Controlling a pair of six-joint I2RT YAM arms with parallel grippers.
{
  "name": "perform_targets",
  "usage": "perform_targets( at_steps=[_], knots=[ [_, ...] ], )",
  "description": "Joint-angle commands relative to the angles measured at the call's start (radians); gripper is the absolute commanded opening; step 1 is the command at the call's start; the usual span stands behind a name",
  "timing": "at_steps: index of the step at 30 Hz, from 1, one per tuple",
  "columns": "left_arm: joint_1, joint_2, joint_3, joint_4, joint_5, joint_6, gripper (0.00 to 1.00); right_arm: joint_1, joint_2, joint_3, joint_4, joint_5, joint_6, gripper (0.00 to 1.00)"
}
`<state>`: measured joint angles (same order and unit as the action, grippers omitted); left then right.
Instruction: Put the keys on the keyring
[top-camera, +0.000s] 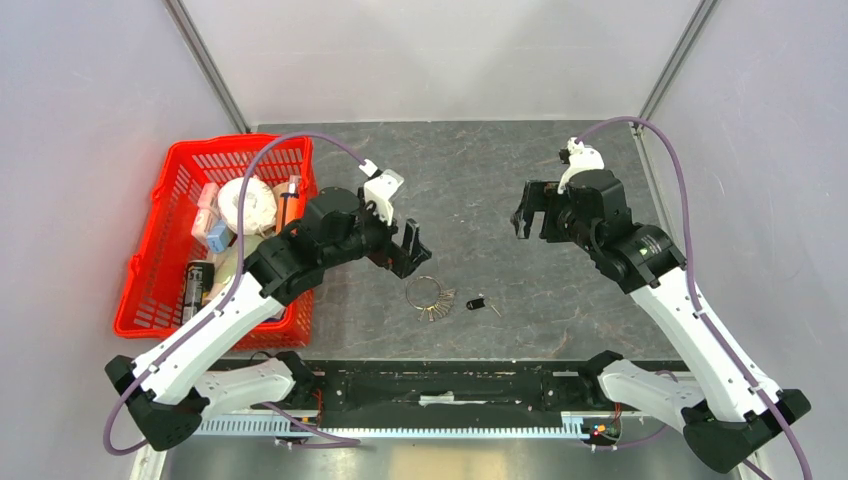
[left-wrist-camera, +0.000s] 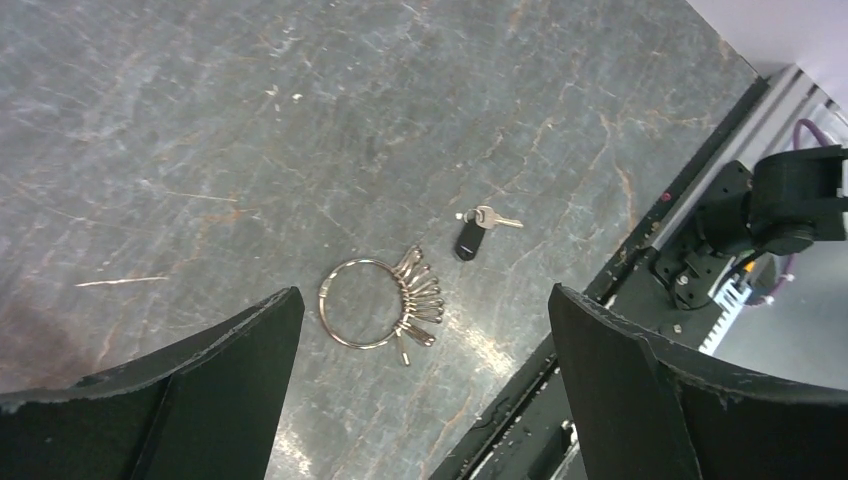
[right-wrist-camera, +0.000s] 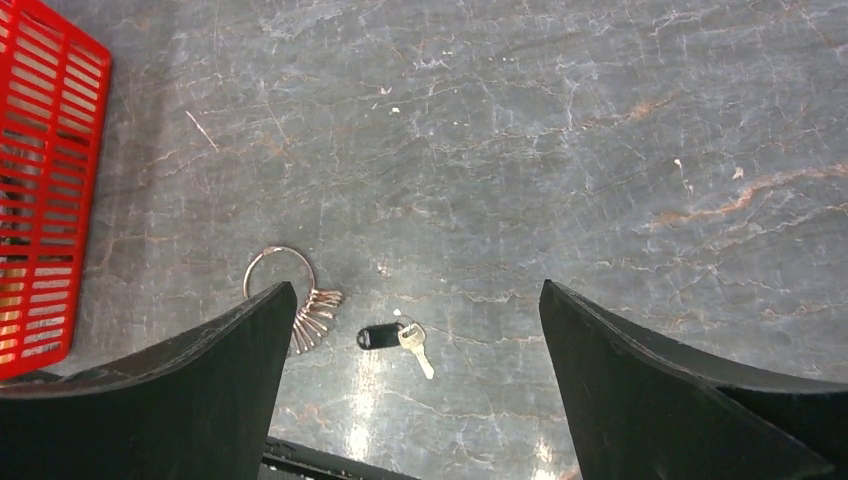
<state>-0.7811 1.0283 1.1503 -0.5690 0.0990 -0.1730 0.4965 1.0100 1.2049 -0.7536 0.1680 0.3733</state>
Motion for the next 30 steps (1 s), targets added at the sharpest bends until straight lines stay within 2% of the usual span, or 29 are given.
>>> perform_targets(
  at_steps=[1, 7, 12, 17, 23, 27, 30],
  knots=[
    [-0.012, 0.042, -0.006, 0.006, 0.108, -0.077, 0.99, 0.001, 0.004, 0.077, -0.071, -0.028, -0.016, 0.99],
    [-0.074, 0.071, 0.000, -0.034, 0.052, -0.123, 0.98, 0.000, -0.022, 0.051, -0.090, -0.099, -0.027, 0.99],
    [-0.117, 0.074, -0.035, -0.098, -0.079, -0.181, 0.94, 0.000, -0.023, 0.035, -0.138, -0.152, -0.031, 0.99],
    [-0.140, 0.100, -0.111, -0.115, -0.178, -0.262, 0.89, 0.000, -0.038, -0.032, -0.134, -0.224, -0.016, 0.95],
    [-0.144, 0.151, -0.140, -0.093, -0.234, -0.294, 0.79, 0.001, -0.039, -0.094, -0.101, -0.296, 0.008, 0.92],
    [-0.145, 0.202, -0.142, -0.091, -0.245, -0.314, 0.64, 0.008, -0.042, -0.119, -0.081, -0.339, 0.022, 0.92],
    [-0.151, 0.223, -0.161, -0.086, -0.240, -0.337, 0.57, 0.017, -0.028, -0.144, -0.061, -0.353, 0.032, 0.90]
  ],
)
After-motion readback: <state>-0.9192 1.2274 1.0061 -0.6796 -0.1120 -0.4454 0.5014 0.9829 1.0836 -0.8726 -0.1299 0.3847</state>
